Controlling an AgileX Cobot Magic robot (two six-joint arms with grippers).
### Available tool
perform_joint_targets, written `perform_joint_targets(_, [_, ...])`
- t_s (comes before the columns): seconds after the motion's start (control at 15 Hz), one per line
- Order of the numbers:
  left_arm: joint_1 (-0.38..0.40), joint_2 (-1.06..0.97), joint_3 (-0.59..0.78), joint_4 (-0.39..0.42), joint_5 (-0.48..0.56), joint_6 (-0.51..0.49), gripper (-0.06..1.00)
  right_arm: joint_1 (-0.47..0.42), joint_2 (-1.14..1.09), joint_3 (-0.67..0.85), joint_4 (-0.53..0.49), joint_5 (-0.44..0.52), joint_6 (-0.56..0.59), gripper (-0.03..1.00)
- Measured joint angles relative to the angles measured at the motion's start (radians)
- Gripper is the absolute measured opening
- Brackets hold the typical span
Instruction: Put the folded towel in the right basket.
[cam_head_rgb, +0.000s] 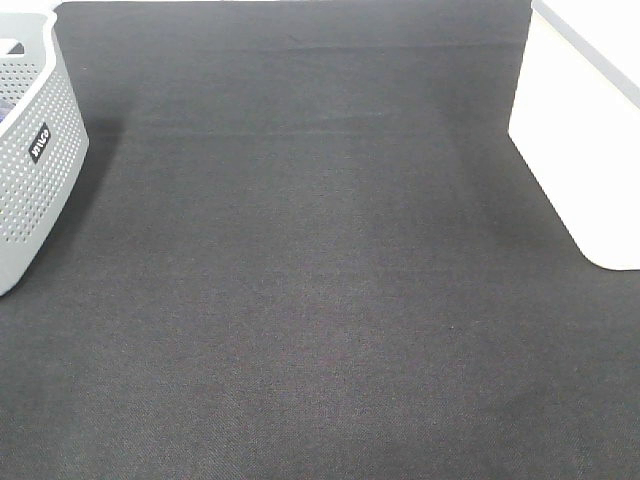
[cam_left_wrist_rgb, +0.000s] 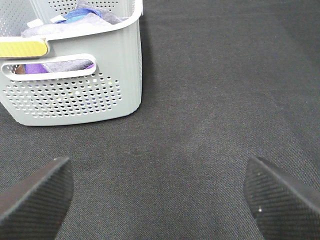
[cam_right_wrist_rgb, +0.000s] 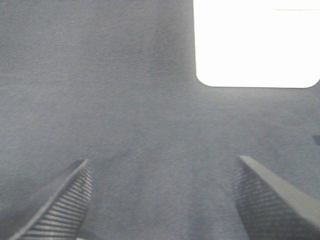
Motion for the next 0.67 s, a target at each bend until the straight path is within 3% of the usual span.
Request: perform_joint_targets(0.67, [0.000, 0.000, 0.000, 0.000, 0.000, 0.000, 0.88, 0.000, 0.000, 0.002, -0.001, 0.000, 0.000, 0.74])
